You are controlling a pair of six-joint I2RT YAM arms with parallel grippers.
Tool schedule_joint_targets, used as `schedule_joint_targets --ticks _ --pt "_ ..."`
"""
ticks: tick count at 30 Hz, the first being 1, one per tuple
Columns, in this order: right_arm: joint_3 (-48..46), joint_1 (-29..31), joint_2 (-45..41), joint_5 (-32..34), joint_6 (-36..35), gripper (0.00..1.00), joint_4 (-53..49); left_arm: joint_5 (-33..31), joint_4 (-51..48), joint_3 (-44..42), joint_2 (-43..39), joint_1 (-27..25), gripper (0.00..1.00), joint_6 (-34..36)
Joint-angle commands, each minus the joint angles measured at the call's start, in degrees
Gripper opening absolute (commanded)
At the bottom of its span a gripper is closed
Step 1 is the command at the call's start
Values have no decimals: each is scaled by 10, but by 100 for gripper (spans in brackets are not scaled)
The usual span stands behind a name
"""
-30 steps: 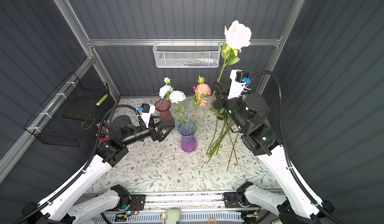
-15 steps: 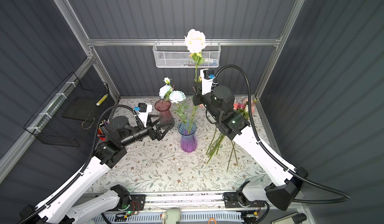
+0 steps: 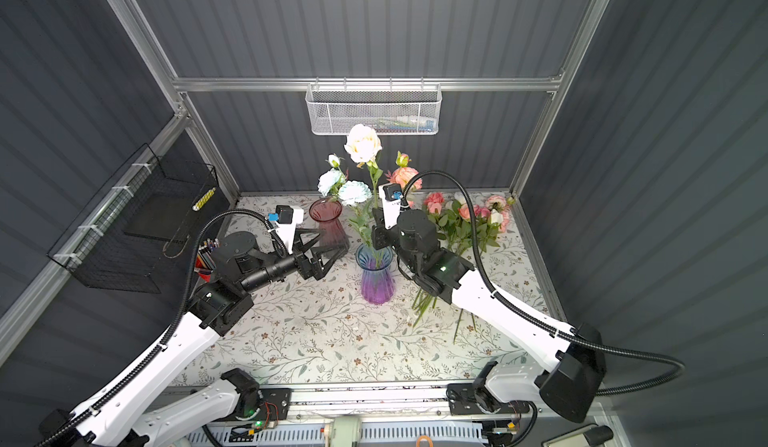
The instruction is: Arrange the flowers into the vase
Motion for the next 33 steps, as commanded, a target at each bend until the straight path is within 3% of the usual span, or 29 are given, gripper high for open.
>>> schedule_joint_targets --ticks 1,18,33 --pt "-10 5 -5 17 26 21 -6 -2 0 3 0 1 99 9" --pt "-28 31 -57 34 33 30 -32 -3 -1 3 9 1 100 9" --pt "-41 48 -181 60 33 32 -104 47 10 6 29 1 99 -4"
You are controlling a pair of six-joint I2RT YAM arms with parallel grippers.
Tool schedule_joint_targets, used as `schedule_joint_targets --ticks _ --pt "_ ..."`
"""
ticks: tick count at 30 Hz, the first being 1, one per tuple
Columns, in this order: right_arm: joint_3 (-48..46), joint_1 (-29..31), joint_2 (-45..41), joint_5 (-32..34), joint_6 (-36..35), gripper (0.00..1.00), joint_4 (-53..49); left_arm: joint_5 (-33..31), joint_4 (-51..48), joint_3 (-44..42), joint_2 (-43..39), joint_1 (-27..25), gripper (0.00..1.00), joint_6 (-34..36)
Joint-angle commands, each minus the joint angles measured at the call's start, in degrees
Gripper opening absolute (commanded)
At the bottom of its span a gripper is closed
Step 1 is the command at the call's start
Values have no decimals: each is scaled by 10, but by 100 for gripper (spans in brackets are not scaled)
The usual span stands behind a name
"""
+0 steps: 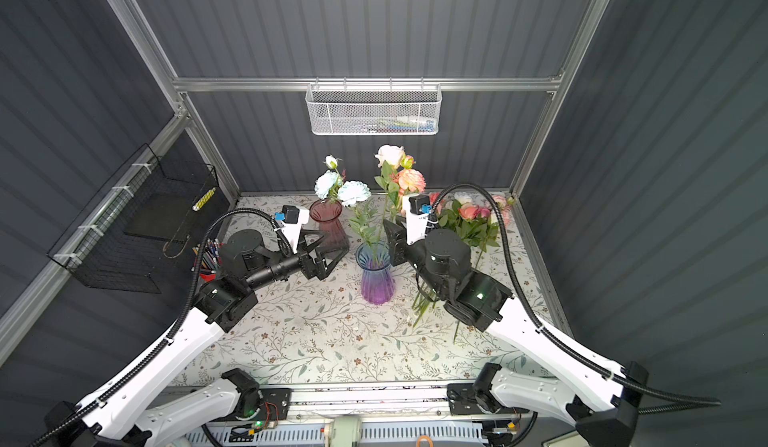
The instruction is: Arrange the flowers into the vase
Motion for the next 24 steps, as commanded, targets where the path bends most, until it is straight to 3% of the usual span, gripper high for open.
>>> schedule_joint_targets --ticks 1,6,12,17,24 --pt "-10 2 -30 24 -2 31 -32 36 13 7 8 0 99 -5" --pt "-34 -19 -81 61 -5 28 -75 85 21 12 27 -12 95 -8" --pt "-90 -172 -112 -1 38 28 -122 130 -32 45 71 -67 92 24" --pt "-75 -258 -15 -23 56 29 -195 156 -39 52 86 -92 91 27" --pt "-31 -347 152 -114 78 32 -208 174 -32 51 85 -95 92 16"
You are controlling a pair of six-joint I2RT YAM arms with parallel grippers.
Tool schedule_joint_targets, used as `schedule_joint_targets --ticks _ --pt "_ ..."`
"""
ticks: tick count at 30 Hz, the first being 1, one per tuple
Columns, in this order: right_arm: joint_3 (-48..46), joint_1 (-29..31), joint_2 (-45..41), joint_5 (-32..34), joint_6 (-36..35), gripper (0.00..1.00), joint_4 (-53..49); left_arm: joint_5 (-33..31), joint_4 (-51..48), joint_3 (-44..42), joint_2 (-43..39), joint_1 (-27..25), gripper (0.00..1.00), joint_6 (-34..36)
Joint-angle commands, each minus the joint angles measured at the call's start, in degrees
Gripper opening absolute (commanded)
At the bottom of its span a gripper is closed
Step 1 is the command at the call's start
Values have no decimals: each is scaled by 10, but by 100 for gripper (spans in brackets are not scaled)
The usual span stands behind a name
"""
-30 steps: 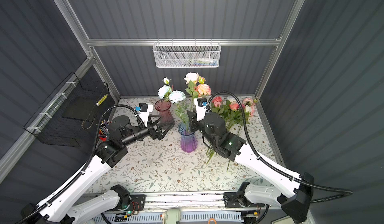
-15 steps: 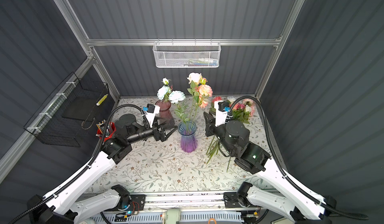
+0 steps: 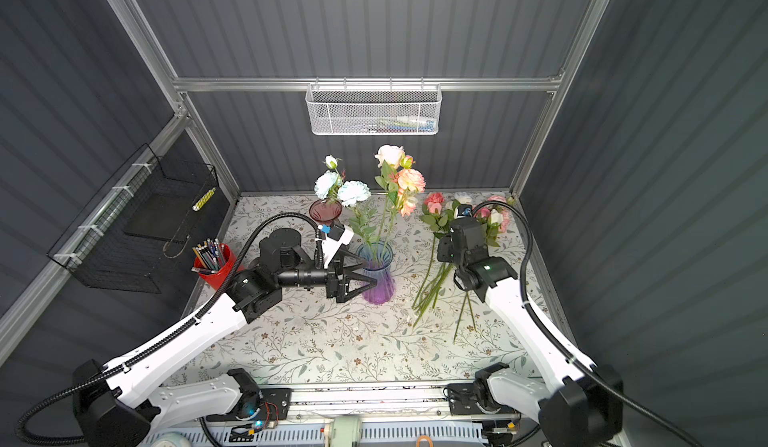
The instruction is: Arrange the flowers into the vase
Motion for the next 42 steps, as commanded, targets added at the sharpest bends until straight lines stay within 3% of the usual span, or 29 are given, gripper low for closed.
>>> schedule_joint_targets --ticks 1,9,18,26,42 --pt "46 -35 67 -54 17 33 -29 5 1 14 -3 -3 92 1" --pt "199 -75 306 -31 -22 32 -94 -107 -13 4 -36 -3 94 13" --pt "356 -82 482 -30 -49 30 -178 -130 -23 5 -41 -3 95 26" --pt "387 -84 527 4 -69 30 -181 -131 -28 7 -37 -3 96 31" --pt "397 -84 533 8 -80 8 -184 -135 -33 9 -38 -3 96 37"
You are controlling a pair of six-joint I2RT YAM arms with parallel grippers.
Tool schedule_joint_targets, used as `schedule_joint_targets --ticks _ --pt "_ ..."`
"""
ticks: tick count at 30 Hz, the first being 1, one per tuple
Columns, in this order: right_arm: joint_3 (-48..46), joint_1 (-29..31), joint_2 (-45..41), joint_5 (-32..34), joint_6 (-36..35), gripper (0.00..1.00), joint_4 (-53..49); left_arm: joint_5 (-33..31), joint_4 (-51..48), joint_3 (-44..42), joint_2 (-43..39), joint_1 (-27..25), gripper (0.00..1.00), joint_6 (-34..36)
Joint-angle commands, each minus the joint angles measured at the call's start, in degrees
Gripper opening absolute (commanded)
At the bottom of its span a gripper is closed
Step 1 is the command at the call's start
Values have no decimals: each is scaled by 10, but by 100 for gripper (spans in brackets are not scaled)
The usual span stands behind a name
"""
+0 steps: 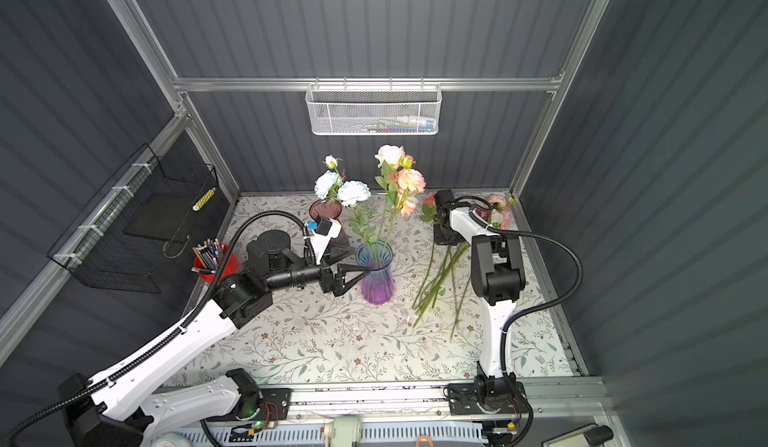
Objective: Arrange the flowers into the vase
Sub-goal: 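Open the right gripper and move it back to the flower bunch, then grasp a pink rose stem in the bunch with the right gripper and lift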
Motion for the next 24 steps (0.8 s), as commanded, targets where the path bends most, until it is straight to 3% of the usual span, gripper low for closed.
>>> schedule_joint_targets --ticks 1,13,24 --pt "8 -2 -7 10 -5 8 -12 -4 -11 9 2 -3 96 14" --pt "-41 16 -127 13 0 5 17 -5 -12 9 -2 -3 96 14" --pt "-180 29 -315 18 21 3 170 -12 -9 6 -9 -3 96 15"
